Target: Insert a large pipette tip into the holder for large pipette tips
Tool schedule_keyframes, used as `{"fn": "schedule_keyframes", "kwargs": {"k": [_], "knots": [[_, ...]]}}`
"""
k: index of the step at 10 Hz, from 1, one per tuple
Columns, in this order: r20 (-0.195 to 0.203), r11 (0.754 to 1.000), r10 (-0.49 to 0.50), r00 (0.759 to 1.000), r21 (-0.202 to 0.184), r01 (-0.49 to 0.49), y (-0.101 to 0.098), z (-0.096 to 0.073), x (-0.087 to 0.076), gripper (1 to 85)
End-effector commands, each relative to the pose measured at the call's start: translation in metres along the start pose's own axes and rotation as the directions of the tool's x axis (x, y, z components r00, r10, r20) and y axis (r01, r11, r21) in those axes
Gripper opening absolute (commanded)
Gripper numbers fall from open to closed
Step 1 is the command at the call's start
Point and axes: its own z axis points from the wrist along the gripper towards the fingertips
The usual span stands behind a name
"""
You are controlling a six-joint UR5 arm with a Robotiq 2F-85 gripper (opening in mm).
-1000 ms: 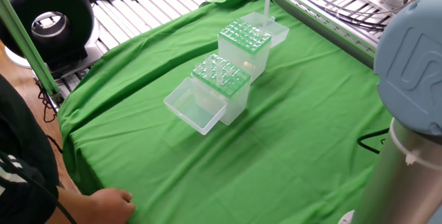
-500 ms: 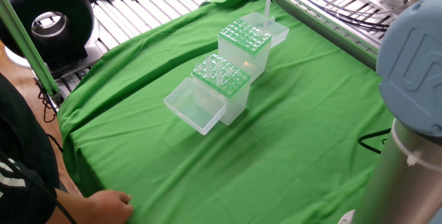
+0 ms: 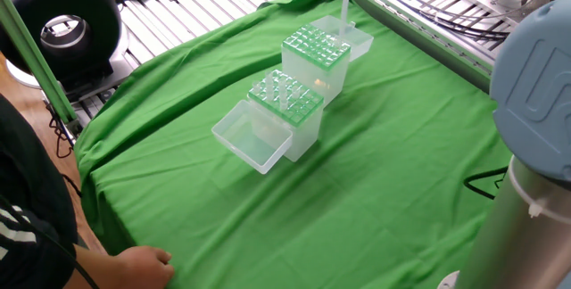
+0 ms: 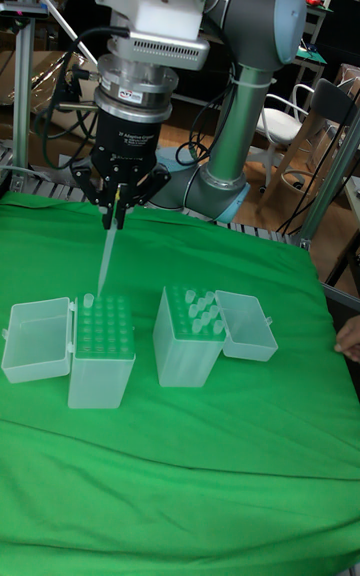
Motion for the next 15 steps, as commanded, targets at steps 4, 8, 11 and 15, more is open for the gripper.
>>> {"fn": "schedule_keyframes", "kwargs": {"k": [4, 8, 11, 15], "knots": [[0.019, 1.000, -0.002, 1.000, -0.010, 0.002, 0.001, 0.008, -0.005, 1.7], [0.040, 1.000, 0.000, 0.999, -0.025, 0.001, 0.002, 0.024, -0.008, 3.3], [0.045, 0.998, -0.028, 0.999, -0.049, 0.030, 0.007, 0.030, -0.009, 23.7], [0.040, 0.998, -0.036, 0.999, -0.042, 0.037, 0.006, 0.031, -0.007, 33.0]]}}
